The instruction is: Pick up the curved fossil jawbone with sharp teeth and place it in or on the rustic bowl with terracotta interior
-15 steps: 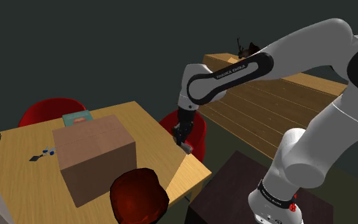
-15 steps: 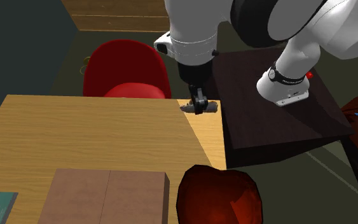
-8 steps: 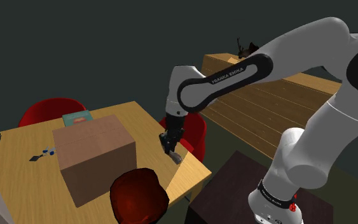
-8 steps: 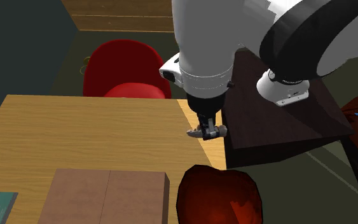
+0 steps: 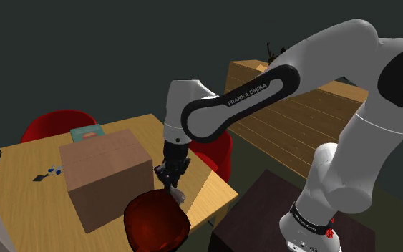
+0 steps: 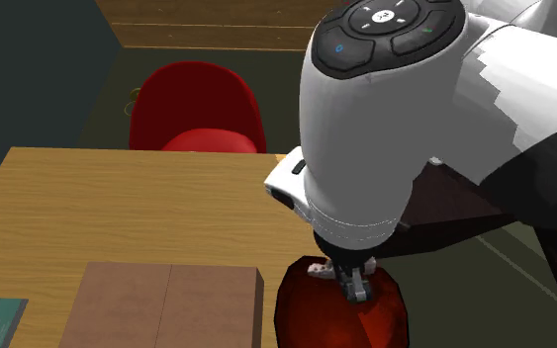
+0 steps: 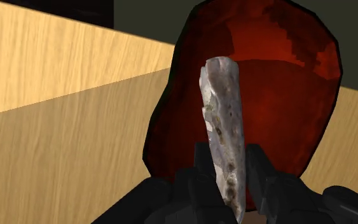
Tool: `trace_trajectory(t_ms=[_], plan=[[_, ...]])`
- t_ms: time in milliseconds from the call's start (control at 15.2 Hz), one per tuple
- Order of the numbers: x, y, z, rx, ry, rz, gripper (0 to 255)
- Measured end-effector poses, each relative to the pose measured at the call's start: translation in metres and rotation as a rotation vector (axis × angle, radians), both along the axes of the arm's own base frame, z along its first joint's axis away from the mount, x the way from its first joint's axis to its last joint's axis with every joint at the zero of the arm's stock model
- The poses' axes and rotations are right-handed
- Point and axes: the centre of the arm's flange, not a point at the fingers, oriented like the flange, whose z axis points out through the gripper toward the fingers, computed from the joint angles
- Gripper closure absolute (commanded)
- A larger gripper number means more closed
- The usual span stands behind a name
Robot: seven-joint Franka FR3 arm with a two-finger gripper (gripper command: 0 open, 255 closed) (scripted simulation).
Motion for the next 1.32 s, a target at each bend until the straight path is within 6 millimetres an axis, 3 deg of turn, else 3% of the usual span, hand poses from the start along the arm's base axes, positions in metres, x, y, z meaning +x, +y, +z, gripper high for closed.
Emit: trace_trajectory(t_ms=[330,1320], plan=[[-0.006,0.064,-0.001,0.000,0.000,0.000,255],[-0.006,0.070,-0.072,0.000,0.001,-0.002,255]])
